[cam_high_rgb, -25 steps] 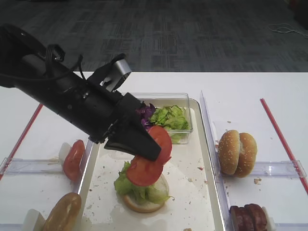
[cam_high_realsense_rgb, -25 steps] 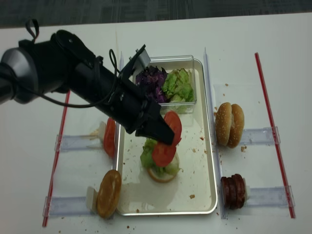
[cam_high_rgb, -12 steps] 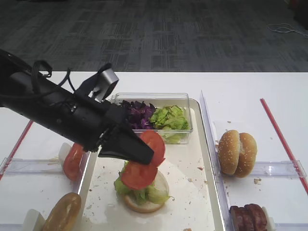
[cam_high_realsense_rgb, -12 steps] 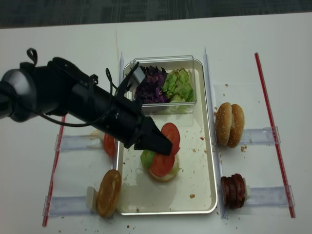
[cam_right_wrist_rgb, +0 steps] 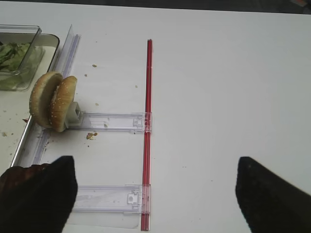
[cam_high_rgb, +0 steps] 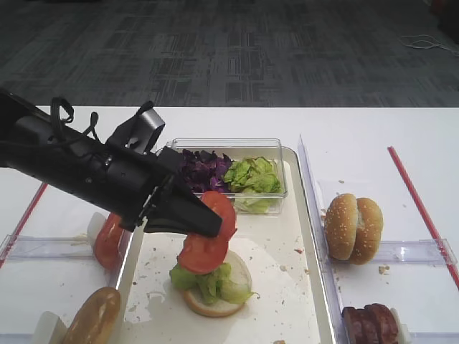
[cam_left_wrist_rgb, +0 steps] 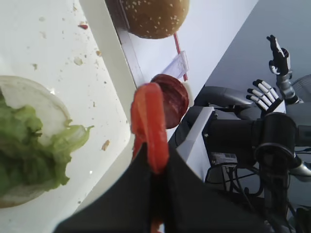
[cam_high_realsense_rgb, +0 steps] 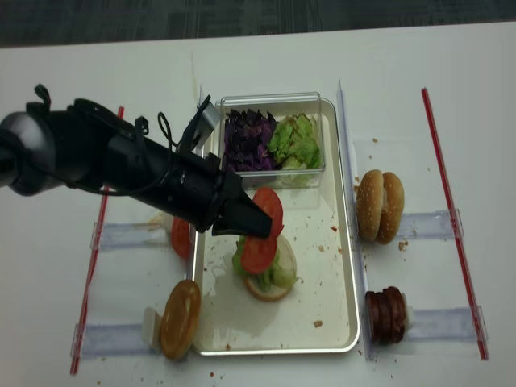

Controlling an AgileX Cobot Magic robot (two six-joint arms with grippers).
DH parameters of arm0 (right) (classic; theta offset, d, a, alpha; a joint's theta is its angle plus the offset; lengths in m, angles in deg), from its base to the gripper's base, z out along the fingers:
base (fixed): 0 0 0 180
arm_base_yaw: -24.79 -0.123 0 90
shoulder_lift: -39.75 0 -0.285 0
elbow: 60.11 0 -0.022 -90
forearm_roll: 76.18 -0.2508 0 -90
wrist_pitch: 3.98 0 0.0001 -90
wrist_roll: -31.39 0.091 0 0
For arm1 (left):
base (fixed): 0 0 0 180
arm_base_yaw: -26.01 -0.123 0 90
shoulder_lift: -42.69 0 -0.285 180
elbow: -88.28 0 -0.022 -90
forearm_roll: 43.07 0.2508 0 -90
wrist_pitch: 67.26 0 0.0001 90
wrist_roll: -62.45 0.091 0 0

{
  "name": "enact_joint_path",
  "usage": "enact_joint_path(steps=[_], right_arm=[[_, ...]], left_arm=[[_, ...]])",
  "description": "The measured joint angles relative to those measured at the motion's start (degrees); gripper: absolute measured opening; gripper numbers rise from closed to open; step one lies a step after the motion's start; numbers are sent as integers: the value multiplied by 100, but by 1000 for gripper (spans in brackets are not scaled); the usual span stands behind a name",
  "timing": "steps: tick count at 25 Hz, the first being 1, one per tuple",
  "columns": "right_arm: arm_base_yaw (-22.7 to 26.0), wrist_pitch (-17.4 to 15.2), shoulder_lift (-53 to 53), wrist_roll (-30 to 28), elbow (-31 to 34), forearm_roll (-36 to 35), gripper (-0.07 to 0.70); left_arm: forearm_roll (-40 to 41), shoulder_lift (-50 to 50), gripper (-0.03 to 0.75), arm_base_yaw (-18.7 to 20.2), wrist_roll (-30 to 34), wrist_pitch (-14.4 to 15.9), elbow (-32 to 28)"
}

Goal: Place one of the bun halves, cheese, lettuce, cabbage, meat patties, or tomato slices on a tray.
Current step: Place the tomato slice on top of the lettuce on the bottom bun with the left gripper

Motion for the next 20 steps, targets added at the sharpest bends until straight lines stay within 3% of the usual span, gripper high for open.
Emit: enact_joint_path(steps=[20], right_arm=[[0,0,0,0,0,4,685]], left_arm=[[-505,1083,20,0,-287,-37,0]])
